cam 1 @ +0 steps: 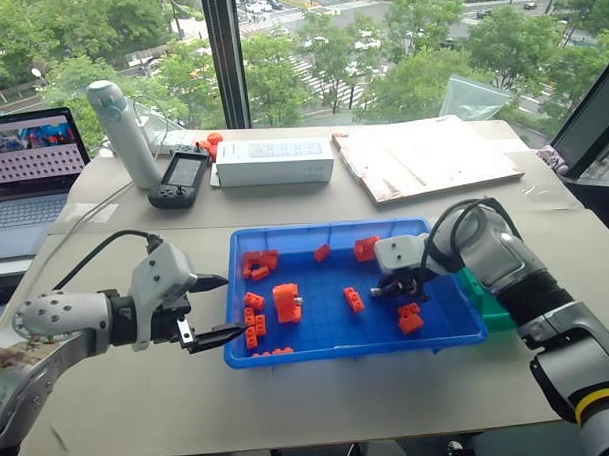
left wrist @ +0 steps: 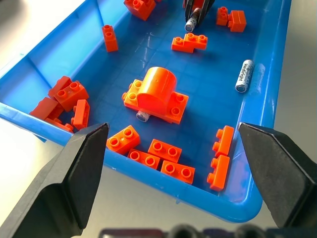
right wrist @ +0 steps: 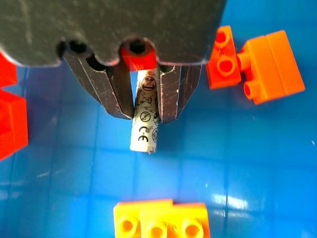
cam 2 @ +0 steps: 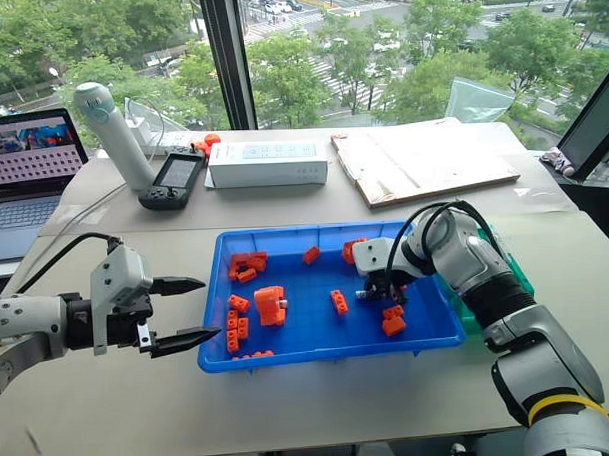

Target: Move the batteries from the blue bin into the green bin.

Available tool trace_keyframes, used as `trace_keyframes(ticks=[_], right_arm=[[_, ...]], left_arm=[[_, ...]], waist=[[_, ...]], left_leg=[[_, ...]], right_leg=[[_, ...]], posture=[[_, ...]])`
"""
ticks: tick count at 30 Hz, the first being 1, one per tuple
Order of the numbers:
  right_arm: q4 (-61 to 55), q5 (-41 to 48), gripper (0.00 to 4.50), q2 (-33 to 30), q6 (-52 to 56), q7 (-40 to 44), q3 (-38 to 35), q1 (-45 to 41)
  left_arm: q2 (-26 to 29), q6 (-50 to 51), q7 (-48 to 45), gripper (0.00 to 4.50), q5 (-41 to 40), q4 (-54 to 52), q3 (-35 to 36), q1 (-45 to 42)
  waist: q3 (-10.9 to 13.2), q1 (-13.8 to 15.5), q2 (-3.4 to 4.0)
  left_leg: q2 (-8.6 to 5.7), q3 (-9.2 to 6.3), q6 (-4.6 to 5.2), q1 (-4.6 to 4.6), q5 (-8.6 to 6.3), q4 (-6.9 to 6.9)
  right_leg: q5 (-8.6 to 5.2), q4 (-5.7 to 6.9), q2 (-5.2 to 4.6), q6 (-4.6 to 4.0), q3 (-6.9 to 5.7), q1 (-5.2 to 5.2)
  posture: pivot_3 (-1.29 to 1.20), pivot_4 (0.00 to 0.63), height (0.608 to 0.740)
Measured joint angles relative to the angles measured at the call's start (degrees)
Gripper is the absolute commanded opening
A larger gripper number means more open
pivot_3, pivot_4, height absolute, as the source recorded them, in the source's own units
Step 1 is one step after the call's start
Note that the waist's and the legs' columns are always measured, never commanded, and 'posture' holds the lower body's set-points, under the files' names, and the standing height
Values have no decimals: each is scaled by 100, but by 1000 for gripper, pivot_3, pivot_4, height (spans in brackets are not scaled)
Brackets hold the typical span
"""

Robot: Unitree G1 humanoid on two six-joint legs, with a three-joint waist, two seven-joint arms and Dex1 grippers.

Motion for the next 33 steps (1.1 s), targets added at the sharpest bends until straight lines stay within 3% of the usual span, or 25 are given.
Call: trace_keyframes(ticks=[8, 30, 32, 33], right_arm=[[-440, 767, 431, 59, 746, 203, -535, -371], [416, 325, 431, -122, 443, -110, -437, -295], [501, 286, 1438, -139, 420, -128, -437, -365], [522, 275, 1590, -146, 419, -124, -437, -395]], left_arm=[[-68, -12, 4, 4500, 75, 24, -92, -41], [-223, -112, 66, 4500, 213, 56, -211, -35], [-227, -133, 64, 4500, 240, 56, -227, -20], [-229, -138, 64, 4500, 253, 56, -241, -20]], waist=[[0, -2, 0], [0, -3, 0], [0, -5, 0], [0, -5, 0]], left_leg=[[0, -1, 0, 0, 0, -2], [-1, 0, 0, 0, 0, -2], [-1, 0, 0, 0, 0, -2], [-1, 0, 0, 0, 0, -2]], right_leg=[[0, 3, 0, 0, 0, -1], [0, 1, 0, 1, 1, -2], [0, 1, 0, 1, 1, -2], [0, 1, 0, 1, 1, -2]], posture=[[0, 150, 740], [0, 150, 740], [0, 150, 740], [0, 150, 740]])
